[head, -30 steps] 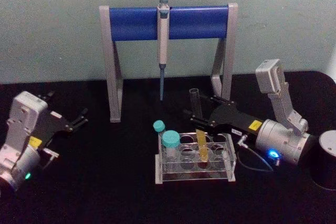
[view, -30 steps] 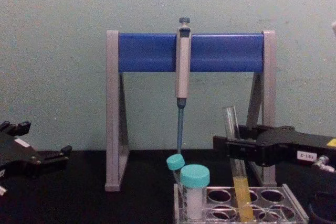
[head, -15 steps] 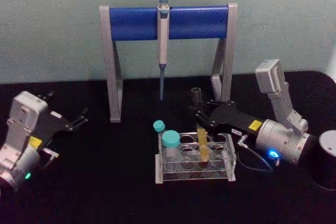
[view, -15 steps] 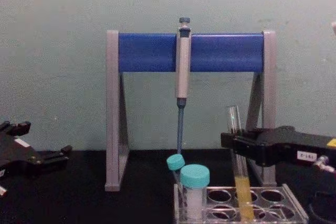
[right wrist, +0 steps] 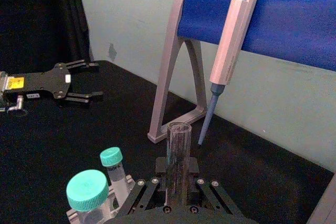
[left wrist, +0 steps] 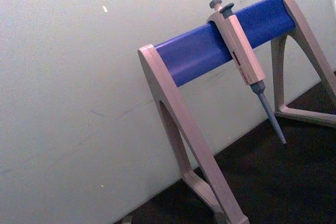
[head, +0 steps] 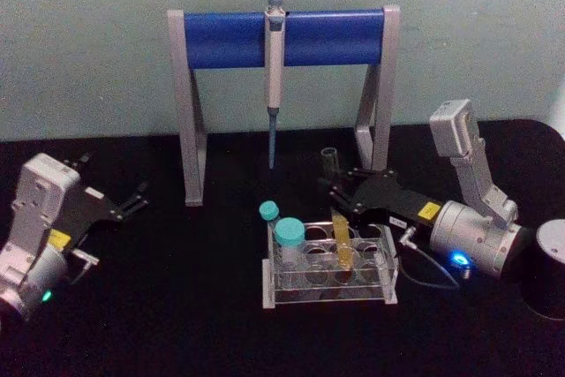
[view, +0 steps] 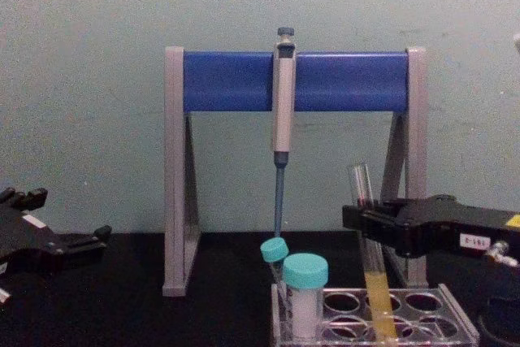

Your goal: Pick up the test tube from the test tube rack, shake it, then place it back into the test tube rack.

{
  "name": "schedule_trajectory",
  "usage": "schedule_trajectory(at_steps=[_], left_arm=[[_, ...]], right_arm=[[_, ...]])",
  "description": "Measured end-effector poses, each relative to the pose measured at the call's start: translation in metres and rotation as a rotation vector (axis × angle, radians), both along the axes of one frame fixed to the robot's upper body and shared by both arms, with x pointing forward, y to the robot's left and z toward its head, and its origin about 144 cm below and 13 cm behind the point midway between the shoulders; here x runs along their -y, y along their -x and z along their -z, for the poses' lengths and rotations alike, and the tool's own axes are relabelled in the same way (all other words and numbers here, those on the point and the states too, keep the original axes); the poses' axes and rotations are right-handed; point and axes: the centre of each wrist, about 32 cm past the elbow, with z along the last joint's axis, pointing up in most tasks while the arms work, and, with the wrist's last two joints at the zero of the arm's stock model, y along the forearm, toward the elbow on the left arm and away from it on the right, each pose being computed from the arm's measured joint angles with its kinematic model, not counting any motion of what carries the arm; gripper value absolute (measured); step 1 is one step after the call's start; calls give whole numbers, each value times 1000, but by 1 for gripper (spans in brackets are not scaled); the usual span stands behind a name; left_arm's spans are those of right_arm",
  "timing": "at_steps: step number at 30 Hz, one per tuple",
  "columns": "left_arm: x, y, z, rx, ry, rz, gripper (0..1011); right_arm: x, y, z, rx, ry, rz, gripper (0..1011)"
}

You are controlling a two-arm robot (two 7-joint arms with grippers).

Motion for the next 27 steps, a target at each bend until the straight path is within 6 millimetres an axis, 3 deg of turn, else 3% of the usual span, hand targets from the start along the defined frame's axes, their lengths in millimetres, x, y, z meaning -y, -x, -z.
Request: schedule_trajectory(at_steps=[14, 27], left_arm=[[0, 0, 0, 0, 0, 0, 1001], [0, 0, 0, 0, 0, 0, 1001]], right_arm=[[5, 4, -2, 69, -68, -6, 230], [10, 9, -19, 208, -173, -13, 230]])
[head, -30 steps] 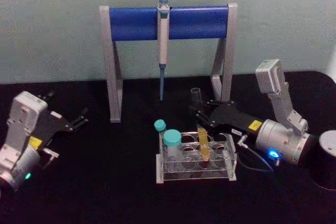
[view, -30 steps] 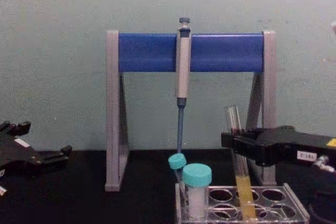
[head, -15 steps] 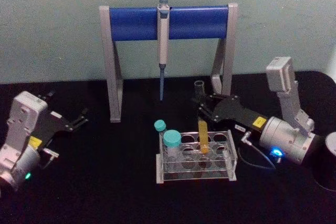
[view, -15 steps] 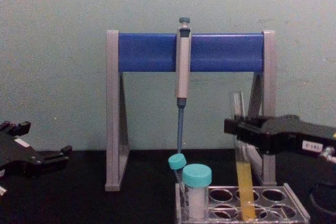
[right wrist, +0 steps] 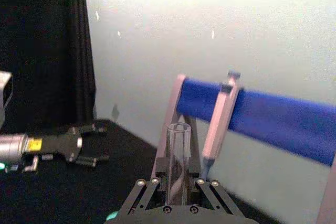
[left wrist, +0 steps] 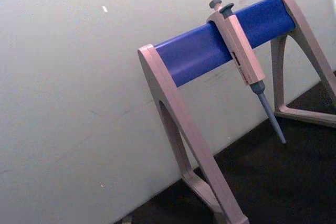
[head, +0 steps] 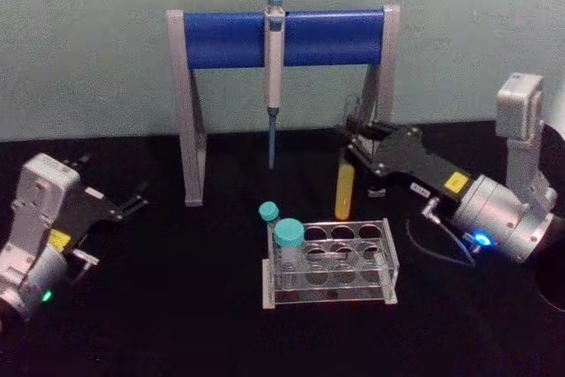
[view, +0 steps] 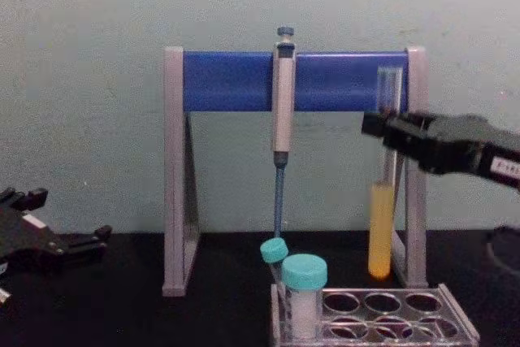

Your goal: Pick up the test tube from the test tube rack, shake it, then place it back into the test tube rack.

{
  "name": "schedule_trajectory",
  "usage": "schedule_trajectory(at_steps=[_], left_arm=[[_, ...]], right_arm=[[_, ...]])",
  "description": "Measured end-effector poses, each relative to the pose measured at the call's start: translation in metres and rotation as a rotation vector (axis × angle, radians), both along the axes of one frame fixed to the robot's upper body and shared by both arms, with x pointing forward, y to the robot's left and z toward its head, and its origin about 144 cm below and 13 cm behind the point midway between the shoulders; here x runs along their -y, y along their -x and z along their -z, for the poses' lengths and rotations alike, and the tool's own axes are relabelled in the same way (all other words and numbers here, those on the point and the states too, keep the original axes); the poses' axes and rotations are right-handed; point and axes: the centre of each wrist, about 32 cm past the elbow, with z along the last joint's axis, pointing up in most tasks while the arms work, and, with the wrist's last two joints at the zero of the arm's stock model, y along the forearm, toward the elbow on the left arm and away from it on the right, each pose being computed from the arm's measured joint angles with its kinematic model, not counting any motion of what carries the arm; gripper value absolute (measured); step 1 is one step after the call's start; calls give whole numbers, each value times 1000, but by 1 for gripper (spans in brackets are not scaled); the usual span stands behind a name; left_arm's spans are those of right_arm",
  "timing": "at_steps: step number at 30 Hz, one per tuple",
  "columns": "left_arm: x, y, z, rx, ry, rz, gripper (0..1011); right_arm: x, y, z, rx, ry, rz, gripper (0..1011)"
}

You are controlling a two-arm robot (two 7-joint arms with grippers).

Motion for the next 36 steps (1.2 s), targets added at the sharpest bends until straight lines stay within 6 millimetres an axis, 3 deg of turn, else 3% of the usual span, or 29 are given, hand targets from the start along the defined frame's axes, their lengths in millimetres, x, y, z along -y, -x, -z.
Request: schedule_trajectory(at_steps=[13, 36], left_arm=[[0, 0, 0, 0, 0, 0, 1001], [0, 0, 0, 0, 0, 0, 1001]], right_arm=[[6, 3, -5, 132, -33, 78, 230], [4, -2, -2, 148, -35, 105, 230]])
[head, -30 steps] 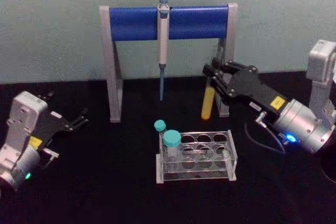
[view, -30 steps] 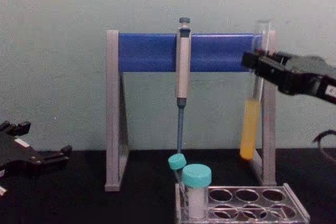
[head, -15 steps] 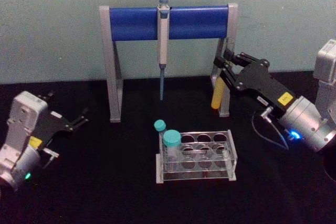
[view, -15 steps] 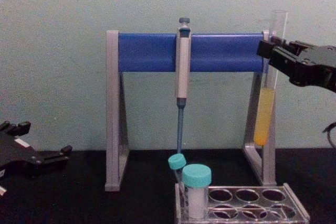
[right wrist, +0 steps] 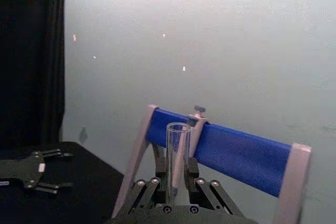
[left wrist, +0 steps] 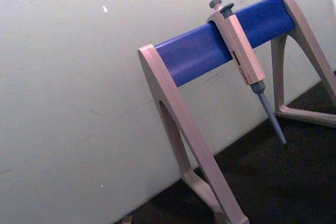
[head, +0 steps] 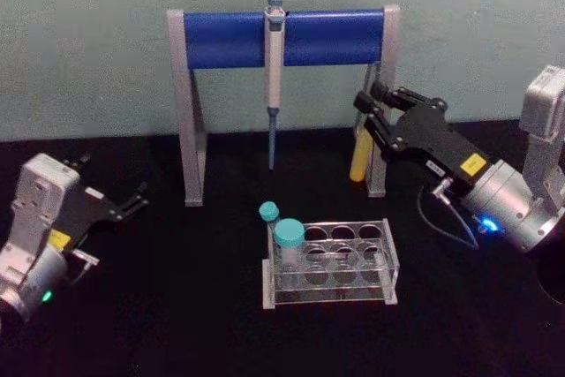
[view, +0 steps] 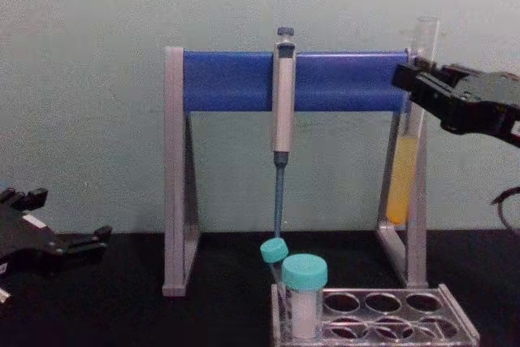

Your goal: Pick up the test tube from the test tube rack, shake it, then place it back into the test tube rack.

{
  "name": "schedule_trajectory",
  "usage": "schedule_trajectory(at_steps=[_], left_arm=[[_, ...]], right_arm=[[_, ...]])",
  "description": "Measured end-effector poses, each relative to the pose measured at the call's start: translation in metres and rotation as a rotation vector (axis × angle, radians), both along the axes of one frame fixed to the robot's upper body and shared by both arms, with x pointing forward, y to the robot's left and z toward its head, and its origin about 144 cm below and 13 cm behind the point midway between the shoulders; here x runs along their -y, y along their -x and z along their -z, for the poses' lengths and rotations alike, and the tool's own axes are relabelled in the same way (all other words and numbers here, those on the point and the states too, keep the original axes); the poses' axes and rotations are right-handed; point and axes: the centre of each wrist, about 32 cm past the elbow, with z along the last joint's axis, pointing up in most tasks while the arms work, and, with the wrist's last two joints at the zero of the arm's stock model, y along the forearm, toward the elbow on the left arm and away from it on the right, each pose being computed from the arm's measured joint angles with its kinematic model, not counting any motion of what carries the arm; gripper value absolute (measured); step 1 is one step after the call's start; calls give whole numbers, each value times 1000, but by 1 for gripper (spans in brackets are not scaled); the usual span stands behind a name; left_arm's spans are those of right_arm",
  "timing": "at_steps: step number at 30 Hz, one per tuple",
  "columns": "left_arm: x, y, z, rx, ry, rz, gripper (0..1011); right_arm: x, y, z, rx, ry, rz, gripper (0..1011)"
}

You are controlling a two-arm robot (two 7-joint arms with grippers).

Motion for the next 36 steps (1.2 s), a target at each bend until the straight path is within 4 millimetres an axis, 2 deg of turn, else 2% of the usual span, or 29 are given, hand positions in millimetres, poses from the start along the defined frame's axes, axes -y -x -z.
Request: schedule_trajectory(at_steps=[8, 14, 23, 29, 36], left_arm=[[0, 0, 0, 0, 0, 0, 1001], [0, 0, 0, 0, 0, 0, 1001], [0, 0, 0, 0, 0, 0, 1001], [0, 0, 0, 0, 0, 0, 1001], [0, 0, 0, 0, 0, 0, 1001]], right_arm=[[-2, -3, 1, -14, -21, -93, 230], [4, -1, -1, -48, -35, -207, 230], [23, 18, -7, -123, -24, -321, 230], [37, 32, -13, -155, 13, -292, 230], [53, 44, -26, -152, 118, -142, 230]])
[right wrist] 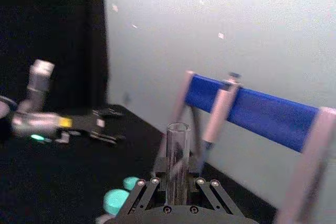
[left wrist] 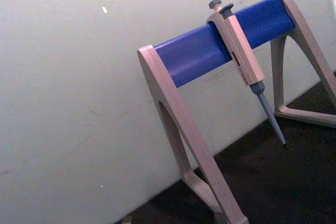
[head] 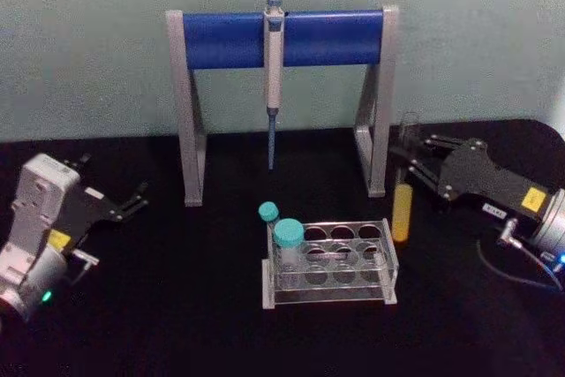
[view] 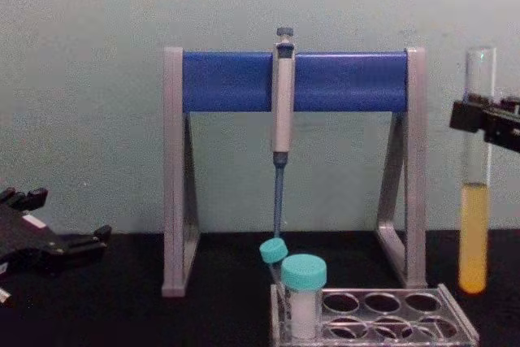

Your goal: Pick up the test tube from the test tube rack, shake it, then place it back into the test tube rack.

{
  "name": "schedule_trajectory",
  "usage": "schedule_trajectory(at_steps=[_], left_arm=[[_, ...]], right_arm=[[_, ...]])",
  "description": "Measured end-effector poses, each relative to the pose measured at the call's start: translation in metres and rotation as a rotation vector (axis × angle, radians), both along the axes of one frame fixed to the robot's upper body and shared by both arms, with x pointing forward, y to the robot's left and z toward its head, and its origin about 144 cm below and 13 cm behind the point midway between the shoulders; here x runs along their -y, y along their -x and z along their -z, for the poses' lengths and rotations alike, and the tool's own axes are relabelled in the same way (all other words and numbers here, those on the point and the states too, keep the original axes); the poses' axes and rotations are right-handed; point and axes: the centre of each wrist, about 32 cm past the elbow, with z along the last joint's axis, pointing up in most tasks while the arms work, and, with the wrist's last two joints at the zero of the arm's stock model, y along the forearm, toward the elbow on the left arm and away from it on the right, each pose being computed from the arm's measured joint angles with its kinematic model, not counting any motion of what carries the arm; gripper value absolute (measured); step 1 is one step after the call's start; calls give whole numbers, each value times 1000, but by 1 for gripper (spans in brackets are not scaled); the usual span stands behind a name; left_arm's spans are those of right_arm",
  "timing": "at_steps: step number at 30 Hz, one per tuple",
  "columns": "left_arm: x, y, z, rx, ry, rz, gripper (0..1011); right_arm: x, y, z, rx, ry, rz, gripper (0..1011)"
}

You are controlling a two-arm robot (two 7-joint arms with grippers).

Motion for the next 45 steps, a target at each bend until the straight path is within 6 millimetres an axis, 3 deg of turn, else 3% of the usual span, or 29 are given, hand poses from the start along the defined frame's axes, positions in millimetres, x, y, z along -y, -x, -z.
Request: schedule_trajectory(at_steps=[6, 15, 26, 35, 45], left_arm=[[0, 0, 0, 0, 0, 0, 1001], [0, 0, 0, 0, 0, 0, 1001], [0, 0, 0, 0, 0, 0, 1001], [0, 0, 0, 0, 0, 0, 1001], [0, 0, 0, 0, 0, 0, 1001]], right_arm=[[-2, -6, -2, 50, 55, 84, 230], [-26, -36, 4, 133, 36, 147, 230], [-42, -52, 13, 85, -100, 40, 230], [-41, -48, 18, 9, -140, -120, 230], [-12, -19, 11, -66, -90, -149, 230]])
